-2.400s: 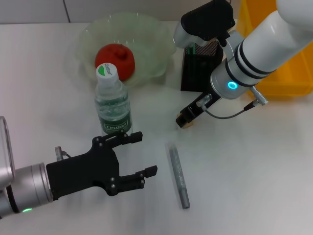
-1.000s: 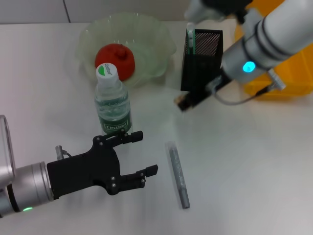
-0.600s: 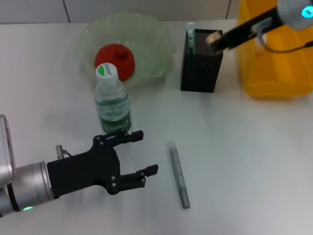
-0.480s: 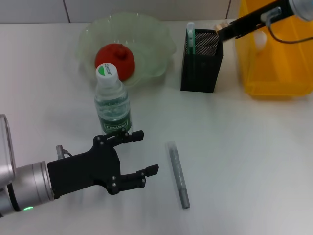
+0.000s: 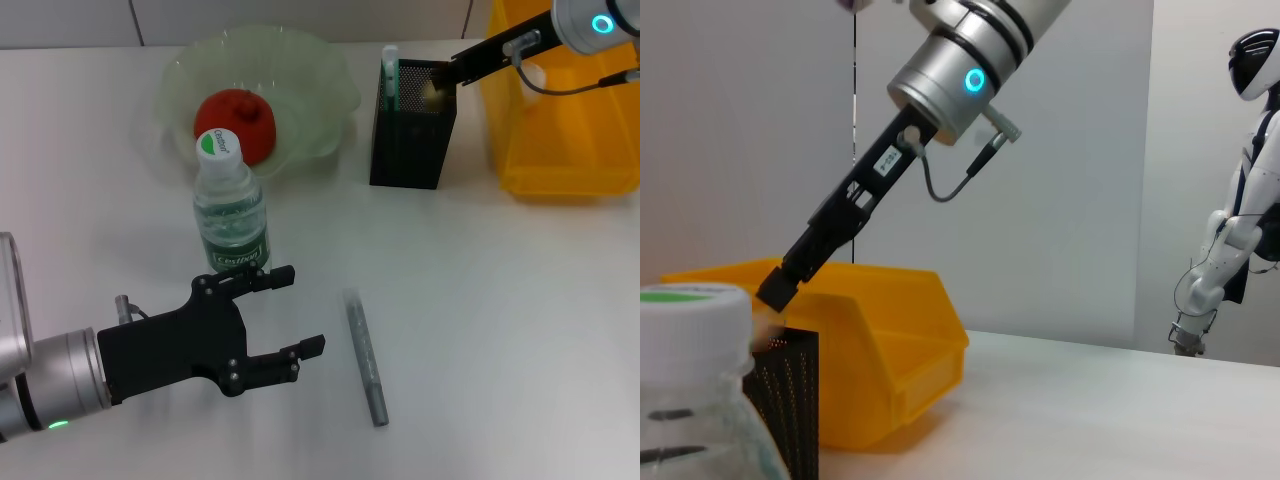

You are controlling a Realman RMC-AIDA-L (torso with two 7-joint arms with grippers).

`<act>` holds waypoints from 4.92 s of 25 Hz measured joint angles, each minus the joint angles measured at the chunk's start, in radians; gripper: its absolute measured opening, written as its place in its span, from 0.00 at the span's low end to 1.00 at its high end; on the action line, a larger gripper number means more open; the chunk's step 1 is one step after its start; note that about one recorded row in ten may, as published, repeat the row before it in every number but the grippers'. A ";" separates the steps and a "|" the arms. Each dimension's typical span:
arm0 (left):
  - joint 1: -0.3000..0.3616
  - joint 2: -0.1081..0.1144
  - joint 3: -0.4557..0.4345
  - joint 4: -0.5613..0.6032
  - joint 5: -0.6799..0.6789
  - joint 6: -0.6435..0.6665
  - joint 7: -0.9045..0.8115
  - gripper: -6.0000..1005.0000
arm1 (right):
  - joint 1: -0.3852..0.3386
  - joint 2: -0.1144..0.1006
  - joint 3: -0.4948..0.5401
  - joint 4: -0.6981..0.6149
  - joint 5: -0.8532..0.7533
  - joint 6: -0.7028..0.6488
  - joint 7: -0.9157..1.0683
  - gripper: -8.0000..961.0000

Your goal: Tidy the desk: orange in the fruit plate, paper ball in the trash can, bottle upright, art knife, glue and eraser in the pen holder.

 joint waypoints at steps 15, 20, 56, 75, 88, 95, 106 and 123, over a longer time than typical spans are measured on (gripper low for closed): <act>0.032 0.013 -0.008 0.007 0.000 0.033 0.008 0.80 | -0.047 0.009 -0.050 -0.227 0.005 -0.294 0.106 0.63; 0.067 0.025 -0.011 0.011 0.000 0.051 0.010 0.80 | -0.060 0.010 -0.203 -0.215 0.050 -0.330 0.165 0.63; 0.121 0.026 -0.012 0.009 0.000 0.041 0.055 0.80 | 0.096 0.015 -0.616 0.151 0.246 -0.118 0.213 0.54; 0.119 0.025 -0.012 0.009 0.000 0.041 0.055 0.80 | 0.130 0.015 -0.664 0.205 0.247 -0.087 0.258 0.48; 0.117 0.024 -0.012 0.011 0.000 0.041 0.055 0.80 | 0.136 0.015 -0.666 0.210 0.248 -0.111 0.271 0.42; 0.116 0.024 -0.012 0.014 0.000 0.037 0.055 0.80 | 0.138 0.015 -0.666 0.212 0.246 -0.139 0.273 0.30; 0.109 0.022 -0.012 0.015 0.000 0.031 0.055 0.80 | 0.145 0.015 -0.665 0.222 0.242 -0.158 0.269 0.13; 0.099 0.019 -0.012 0.017 0.000 0.031 0.052 0.79 | 0.137 0.012 -0.667 0.200 0.226 -0.175 0.263 0.09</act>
